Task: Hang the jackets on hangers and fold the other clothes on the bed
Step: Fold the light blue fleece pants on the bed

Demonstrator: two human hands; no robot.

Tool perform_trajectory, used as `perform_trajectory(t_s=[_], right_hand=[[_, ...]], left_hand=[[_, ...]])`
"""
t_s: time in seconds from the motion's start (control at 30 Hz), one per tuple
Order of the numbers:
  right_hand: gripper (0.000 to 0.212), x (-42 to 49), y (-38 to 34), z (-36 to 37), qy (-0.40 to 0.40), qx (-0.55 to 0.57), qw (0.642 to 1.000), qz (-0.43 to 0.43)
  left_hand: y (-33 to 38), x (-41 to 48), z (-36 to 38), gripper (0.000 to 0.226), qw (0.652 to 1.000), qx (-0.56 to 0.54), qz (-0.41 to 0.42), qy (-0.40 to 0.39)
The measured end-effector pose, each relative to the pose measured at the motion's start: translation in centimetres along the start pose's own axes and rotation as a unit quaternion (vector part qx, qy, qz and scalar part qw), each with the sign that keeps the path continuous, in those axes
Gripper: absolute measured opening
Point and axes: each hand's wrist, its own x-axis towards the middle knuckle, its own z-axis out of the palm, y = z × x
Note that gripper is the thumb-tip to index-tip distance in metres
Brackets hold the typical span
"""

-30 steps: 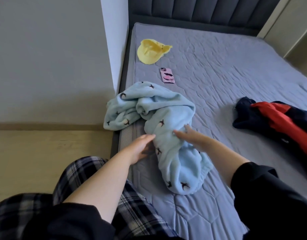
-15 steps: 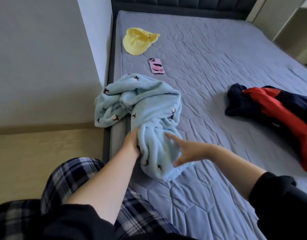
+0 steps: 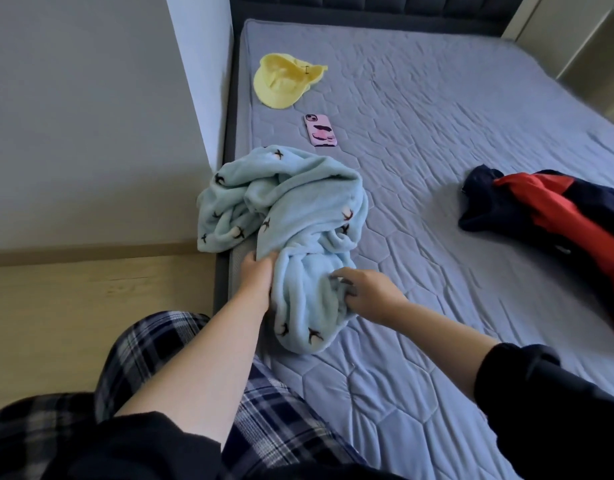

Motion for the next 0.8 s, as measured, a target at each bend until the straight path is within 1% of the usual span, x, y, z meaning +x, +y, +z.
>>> perform_trajectory(t_s=[0.03, 0.07, 0.1, 0.13, 0.17, 0.2, 0.23, 0.27, 0.3, 0.33, 0.37, 0.43, 0.47, 0.5, 0.53, 0.57, 0.6, 0.63, 0.67, 0.7, 0.73, 0.77, 0.8], right_hand=[[0.04, 0.3, -0.2, -0.3, -0.006, 0.009, 1.0, 0.014], [0.034, 0.6, -0.5, -0.8, -0.006, 0.012, 1.0, 0.019], [0.029, 0.9, -0.7, -1.3, 0.0, 0.018, 1.0, 0.022], [0.024, 1.3, -0.9, -1.9, 0.012, 0.032, 0.999, 0.025], [0.02, 1.6, -1.2, -2.5, 0.033, 0.052, 0.998, 0.032], [0.016, 2.1, -1.5, -3.1, 0.058, 0.073, 0.995, 0.043], [0.014, 2.5, -1.9, -3.7, 0.083, 0.093, 0.991, 0.058], [0.012, 3.1, -2.3, -4.2, 0.102, 0.114, 0.986, 0.073], [0.012, 3.5, -2.7, -4.8, 0.11, 0.136, 0.981, 0.086], [0.012, 3.9, -3.0, -5.3, 0.108, 0.158, 0.977, 0.097], [0.01, 4.2, -3.3, -5.9, 0.101, 0.179, 0.973, 0.108], [0.007, 4.6, -3.8, -6.9, 0.075, 0.226, 0.962, 0.131], [0.008, 4.7, -4.1, -7.4, 0.053, 0.251, 0.957, 0.137], [0.012, 4.8, -4.3, -7.7, 0.024, 0.27, 0.953, 0.133], [0.015, 4.9, -4.6, -7.9, -0.009, 0.278, 0.953, 0.123], [0.016, 4.9, -4.9, -8.0, -0.04, 0.275, 0.954, 0.11], [0.015, 4.9, -5.2, -8.1, -0.065, 0.276, 0.954, 0.096], [0.011, 5.0, -5.2, -8.2, -0.087, 0.291, 0.949, 0.084], [0.008, 4.9, -5.3, -8.3, -0.109, 0.315, 0.94, 0.077], [0.011, 4.8, -5.3, -8.4, -0.136, 0.333, 0.93, 0.073], [0.017, 4.7, -5.2, -8.6, -0.162, 0.315, 0.933, 0.064], [0.024, 4.7, -5.0, -8.9, -0.181, 0.245, 0.951, 0.05], [0.029, 4.8, -4.9, -9.1, -0.191, 0.127, 0.973, 0.039]], left_hand=[[-0.2, 0.0, -0.2, 0.042, 0.984, 0.142, 0.089, 0.058], [-0.5, 0.1, -0.4, 0.049, 0.932, 0.28, 0.199, 0.113], [-0.7, -0.1, -0.3, 0.049, 0.858, 0.369, 0.326, 0.145], [-0.6, -0.6, 0.0, 0.042, 0.797, 0.393, 0.436, 0.142], [-0.7, -1.0, 0.4, 0.03, 0.755, 0.39, 0.517, 0.104], [-0.9, -1.5, 0.8, 0.02, 0.726, 0.389, 0.565, 0.047], [-1.2, -1.9, 1.0, 0.022, 0.71, 0.393, 0.584, 0.0], [-1.3, -2.4, 1.2, 0.032, 0.704, 0.413, 0.577, -0.043], [-1.6, -2.6, 1.3, 0.043, 0.698, 0.438, 0.564, -0.061], [-1.8, -2.9, 1.4, 0.053, 0.694, 0.468, 0.543, -0.061], [-2.1, -3.1, 1.6, 0.064, 0.692, 0.5, 0.518, -0.052], [-2.4, -3.4, 1.9, 0.076, 0.705, 0.544, 0.454, -0.033], [-2.5, -3.3, 2.0, 0.075, 0.717, 0.543, 0.437, -0.018], [-2.6, -3.2, 2.0, 0.069, 0.732, 0.526, 0.432, -0.007], [-2.6, -3.1, 2.0, 0.058, 0.756, 0.496, 0.428, -0.004], [-2.6, -3.1, 1.9, 0.047, 0.792, 0.45, 0.414, -0.012], [-2.4, -3.0, 1.7, 0.039, 0.832, 0.401, 0.383, -0.024], [-2.2, -2.9, 1.5, 0.034, 0.863, 0.364, 0.348, -0.033], [-1.9, -2.7, 1.3, 0.027, 0.883, 0.341, 0.322, -0.031], [-1.7, -2.5, 1.1, 0.021, 0.898, 0.318, 0.302, -0.028], [-1.5, -2.4, 0.8, 0.02, 0.914, 0.289, 0.283, -0.035], [-1.3, -2.3, 0.6, 0.023, 0.927, 0.259, 0.268, -0.051], [-1.2, -2.3, 0.6, 0.026, 0.933, 0.238, 0.26, -0.069]])
